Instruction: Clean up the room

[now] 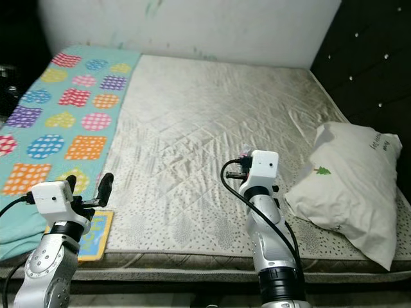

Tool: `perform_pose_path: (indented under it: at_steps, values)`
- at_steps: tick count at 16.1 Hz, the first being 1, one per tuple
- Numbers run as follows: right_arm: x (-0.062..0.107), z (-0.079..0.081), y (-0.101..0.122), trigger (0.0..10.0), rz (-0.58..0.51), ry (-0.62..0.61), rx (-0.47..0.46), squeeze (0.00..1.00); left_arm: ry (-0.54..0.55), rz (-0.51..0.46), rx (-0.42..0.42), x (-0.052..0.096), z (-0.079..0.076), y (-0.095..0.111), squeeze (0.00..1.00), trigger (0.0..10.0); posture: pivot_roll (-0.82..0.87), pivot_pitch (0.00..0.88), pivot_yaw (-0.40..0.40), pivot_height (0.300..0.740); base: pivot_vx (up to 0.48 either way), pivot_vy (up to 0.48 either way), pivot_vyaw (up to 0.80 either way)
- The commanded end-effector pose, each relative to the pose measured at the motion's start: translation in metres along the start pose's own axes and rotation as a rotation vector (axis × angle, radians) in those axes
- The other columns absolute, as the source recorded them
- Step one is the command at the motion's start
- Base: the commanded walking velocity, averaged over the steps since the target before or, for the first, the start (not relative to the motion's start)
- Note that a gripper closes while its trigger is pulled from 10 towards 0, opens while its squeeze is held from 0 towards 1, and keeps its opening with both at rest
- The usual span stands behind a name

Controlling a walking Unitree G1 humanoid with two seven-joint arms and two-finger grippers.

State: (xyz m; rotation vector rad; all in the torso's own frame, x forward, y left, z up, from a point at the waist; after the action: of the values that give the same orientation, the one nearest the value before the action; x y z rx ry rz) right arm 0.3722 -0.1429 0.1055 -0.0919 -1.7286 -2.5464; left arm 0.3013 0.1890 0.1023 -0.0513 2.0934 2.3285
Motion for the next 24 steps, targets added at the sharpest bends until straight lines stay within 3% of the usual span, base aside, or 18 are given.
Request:
perform_pose_path:
  at_steps: [1, 5, 24]
  values:
    - [-0.0002, -0.0007, -0.0001, 10.0, 0.000, 0.000, -0.004, 0.00, 0.003, 0.013, -0.003, 0.0002, 0.0012, -0.0024, 0.00, 10.0, -0.02, 0.090, -0.104, 0.740, 0.000, 0.428, 0.00]
    - [-0.0003, -0.0007, -0.0008, 10.0, 0.005, 0.001, -0.019, 0.00, 0.006, 0.013, 0.002, 0.0003, 0.0010, -0.0024, 0.00, 10.0, -0.02, 0.092, -0.107, 0.740, 0.000, 0.455, -0.53]
    - [-0.0020, 0.0072, -0.0098, 10.0, 0.046, 0.049, -0.002, 0.00, 0.007, 0.010, -0.010, -0.0020, 0.0013, -0.0019, 0.00, 10.0, -0.02, 0.077, -0.107, 0.740, 0.000, 0.475, 0.00]
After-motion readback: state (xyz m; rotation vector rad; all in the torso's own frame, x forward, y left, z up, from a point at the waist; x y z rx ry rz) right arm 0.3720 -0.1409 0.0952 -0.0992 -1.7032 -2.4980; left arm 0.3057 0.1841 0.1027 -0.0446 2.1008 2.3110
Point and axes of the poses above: a point about 5 cm out from each wrist's last joint towards the gripper, its own x axis pointing back from the gripper into the wrist, its own y axis along the axis of the wrist's last joint, z = x × y, the point moved 5 cm from there along -x, pointing out of the wrist towards the gripper, and after that the axes turned 15 degrees about -x, right-handed, at the moved point
